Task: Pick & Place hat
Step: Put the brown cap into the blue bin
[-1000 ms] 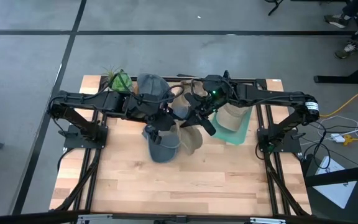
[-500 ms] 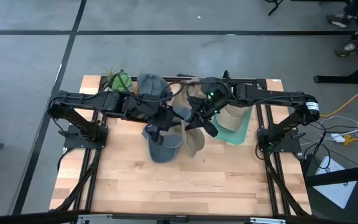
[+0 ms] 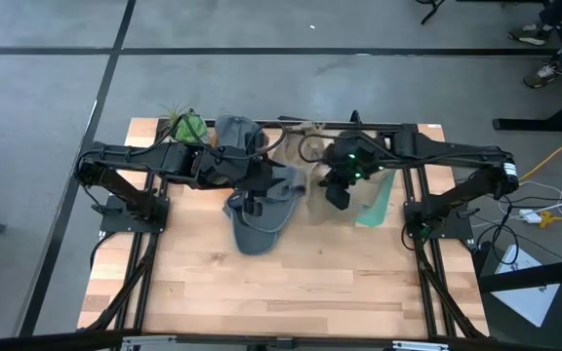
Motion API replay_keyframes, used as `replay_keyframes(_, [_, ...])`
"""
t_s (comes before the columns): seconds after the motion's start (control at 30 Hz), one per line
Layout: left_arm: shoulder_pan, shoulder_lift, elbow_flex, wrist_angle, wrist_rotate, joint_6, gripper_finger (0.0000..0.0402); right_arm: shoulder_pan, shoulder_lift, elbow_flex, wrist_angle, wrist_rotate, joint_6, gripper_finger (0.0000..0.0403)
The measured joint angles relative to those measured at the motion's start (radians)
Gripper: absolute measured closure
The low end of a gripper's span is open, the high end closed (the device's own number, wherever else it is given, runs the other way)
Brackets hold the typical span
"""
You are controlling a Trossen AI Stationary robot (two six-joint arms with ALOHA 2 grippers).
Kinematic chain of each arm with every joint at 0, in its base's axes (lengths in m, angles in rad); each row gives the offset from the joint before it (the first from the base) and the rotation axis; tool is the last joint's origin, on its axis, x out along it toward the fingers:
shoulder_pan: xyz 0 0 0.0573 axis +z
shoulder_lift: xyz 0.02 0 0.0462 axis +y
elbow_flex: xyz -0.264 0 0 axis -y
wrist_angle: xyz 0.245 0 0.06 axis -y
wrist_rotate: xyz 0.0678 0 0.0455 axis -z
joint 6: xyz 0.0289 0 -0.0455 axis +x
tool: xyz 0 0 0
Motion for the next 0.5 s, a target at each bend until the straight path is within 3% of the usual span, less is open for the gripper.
replay_keyframes(0.27, [0.001, 0.000, 0.000, -0.001, -0.063, 0.000, 0.0285, 0.026, -0.056, 0.000, -0.182, 0.381, 0.290, 0.0375])
replay_keyframes(0.5, [0.036, -0.001, 0.000, -0.013, -0.110, 0.000, 0.0295, 0.028, -0.058, 0.000, -0.323, 0.618, 0.507, 0.0394])
